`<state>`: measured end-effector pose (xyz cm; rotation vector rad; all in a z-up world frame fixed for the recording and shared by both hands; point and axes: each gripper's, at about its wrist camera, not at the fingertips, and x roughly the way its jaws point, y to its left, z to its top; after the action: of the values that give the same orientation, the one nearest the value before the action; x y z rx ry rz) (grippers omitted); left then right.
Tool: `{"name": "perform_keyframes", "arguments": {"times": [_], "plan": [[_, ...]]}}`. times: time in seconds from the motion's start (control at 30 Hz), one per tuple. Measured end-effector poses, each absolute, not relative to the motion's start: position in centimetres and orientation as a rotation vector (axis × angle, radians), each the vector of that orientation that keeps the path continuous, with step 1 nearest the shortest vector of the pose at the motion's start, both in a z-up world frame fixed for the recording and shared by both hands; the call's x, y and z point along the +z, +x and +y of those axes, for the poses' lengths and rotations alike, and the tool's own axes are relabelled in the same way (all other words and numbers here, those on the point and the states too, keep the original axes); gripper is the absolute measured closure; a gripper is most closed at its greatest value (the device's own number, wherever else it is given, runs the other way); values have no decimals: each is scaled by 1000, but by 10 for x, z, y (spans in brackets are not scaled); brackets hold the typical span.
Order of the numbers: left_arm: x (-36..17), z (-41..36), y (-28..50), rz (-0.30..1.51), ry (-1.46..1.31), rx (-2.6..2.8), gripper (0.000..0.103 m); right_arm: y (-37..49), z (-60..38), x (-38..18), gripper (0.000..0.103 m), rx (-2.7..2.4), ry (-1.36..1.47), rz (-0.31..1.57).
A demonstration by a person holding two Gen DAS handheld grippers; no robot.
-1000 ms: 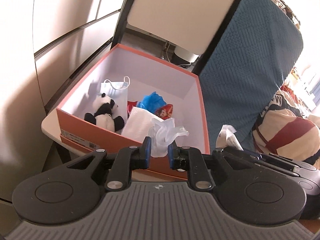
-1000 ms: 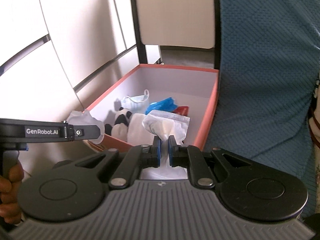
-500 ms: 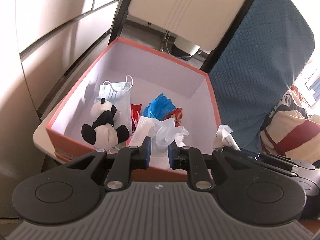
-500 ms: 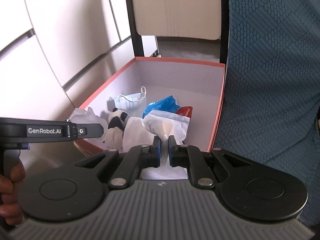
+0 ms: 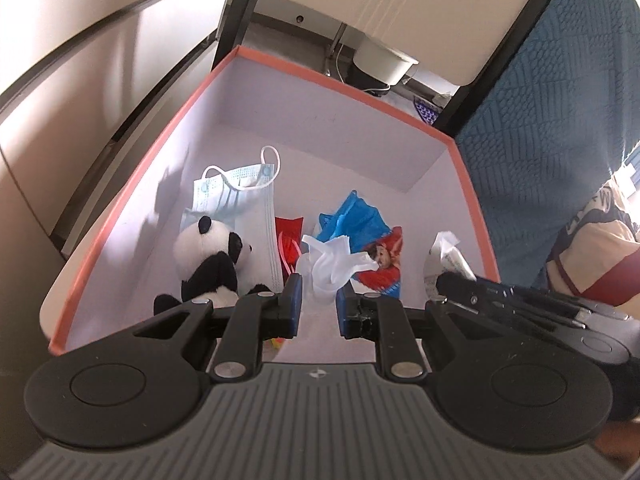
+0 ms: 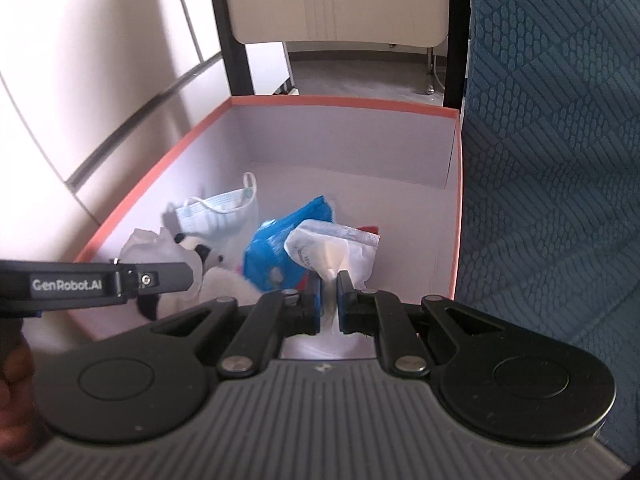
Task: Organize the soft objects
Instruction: 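Open the left tool to drop its packet while the right tool drops the beige packet into the box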
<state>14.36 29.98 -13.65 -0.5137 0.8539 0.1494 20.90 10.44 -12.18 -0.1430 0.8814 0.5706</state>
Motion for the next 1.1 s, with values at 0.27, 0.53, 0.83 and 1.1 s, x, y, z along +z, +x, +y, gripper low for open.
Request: {"name": "perform_keyframes", "arguments": {"times": [0.27, 0.53, 0.83, 1.1], "plan": [[-153, 307, 153, 880, -503, 134, 82, 229, 112, -140, 89, 537, -156, 891], [-144, 306, 147, 876, -479, 163, 40, 228, 115, -136, 70, 532, -142, 895], [-101, 298, 117, 804, -459, 186, 39, 208, 107, -102, 60, 563, -106, 831], [-56, 281, 75, 728, -446, 241, 39, 179, 94, -60, 60, 620, -81, 761]]}}
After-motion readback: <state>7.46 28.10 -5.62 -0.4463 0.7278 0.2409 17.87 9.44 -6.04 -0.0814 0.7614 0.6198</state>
